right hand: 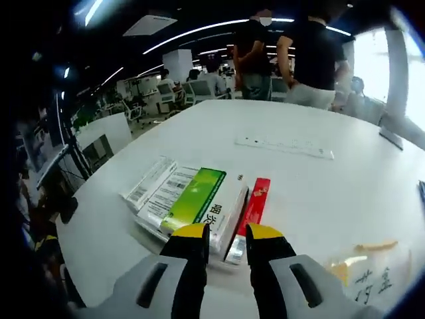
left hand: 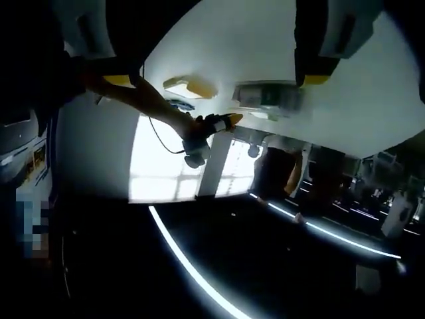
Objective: Arrange the small medicine boxes into an aligned row inside the storage area until every box is upright, visible, and separated from the surrounding clutter.
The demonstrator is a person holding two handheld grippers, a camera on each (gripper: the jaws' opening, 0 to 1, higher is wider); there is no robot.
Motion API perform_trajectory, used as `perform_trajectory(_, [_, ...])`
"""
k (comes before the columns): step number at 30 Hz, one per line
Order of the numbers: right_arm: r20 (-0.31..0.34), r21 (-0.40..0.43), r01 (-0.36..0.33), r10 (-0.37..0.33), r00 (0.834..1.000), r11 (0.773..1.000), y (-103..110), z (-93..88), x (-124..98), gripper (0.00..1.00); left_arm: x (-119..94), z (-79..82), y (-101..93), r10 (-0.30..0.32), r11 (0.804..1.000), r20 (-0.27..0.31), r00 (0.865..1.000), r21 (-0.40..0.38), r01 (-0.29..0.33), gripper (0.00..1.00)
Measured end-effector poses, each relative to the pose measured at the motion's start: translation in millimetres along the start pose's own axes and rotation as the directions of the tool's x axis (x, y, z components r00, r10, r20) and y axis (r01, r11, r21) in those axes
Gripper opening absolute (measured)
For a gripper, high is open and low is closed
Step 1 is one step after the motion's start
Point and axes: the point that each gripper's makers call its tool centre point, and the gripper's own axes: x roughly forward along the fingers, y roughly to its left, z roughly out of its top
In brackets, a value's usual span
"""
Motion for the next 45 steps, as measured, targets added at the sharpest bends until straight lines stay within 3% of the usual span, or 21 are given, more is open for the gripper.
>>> perform_trajectory(5, [0.031,0.017,-0.035,0.034,0.999,0.999,0,-2.9,2,0.20,1,0.0,-0.1,-0.001,1.000,-0.003,1.000,0.007,0.001,0.97])
perform_trajectory(12, [0.055,-0.070,-0.039,0.043,0.998,0.997,4,-4.3,3,0.21,1,0.4,0.3,0.002,1.000,-0.009,1.000,0.014,-0.002,0.97])
perform_trajectory(15, [0.089,-0.150,-0.039,0.052,0.995,0.988,9,-4.2,3,0.31,1,1.4,1.4,0.007,1.000,-0.010,1.000,0.019,-0.007,0.97])
perform_trajectory(19, [0.157,-0.217,0.023,0.012,0.987,0.976,4,-1.3,-1,0.47,0,2.5,2.5,0.010,1.000,-0.010,1.000,0.020,-0.010,0.97])
perform_trajectory(27, [0.190,-0.162,-0.037,0.068,0.979,0.986,2,-13.3,-5,0.70,-1,4.7,5.1,0.020,0.999,-0.016,1.000,0.033,-0.019,0.98])
perform_trajectory(30, [0.215,-0.192,-0.010,0.052,0.975,0.981,-4,-19.1,-4,0.79,-1,4.5,8.0,0.031,0.999,-0.022,0.999,0.045,-0.030,0.98])
perform_trajectory(35, [0.240,-0.164,-0.028,0.067,0.969,0.986,-13,-28.2,-5,0.84,0,2.8,11.5,0.043,0.998,-0.033,0.998,0.048,-0.042,0.99])
perform_trajectory(39, [0.286,-0.173,-0.010,0.060,0.956,0.985,-17,-27.0,-12,0.95,-1,1.3,15.9,0.062,0.996,-0.044,0.997,0.063,-0.060,0.99])
perform_trajectory(45, [0.329,-0.171,-0.025,0.081,0.941,0.985,-13,-26.7,-20,1.00,-2,1.4,16.0,0.061,0.997,-0.041,0.997,0.053,-0.059,0.99])
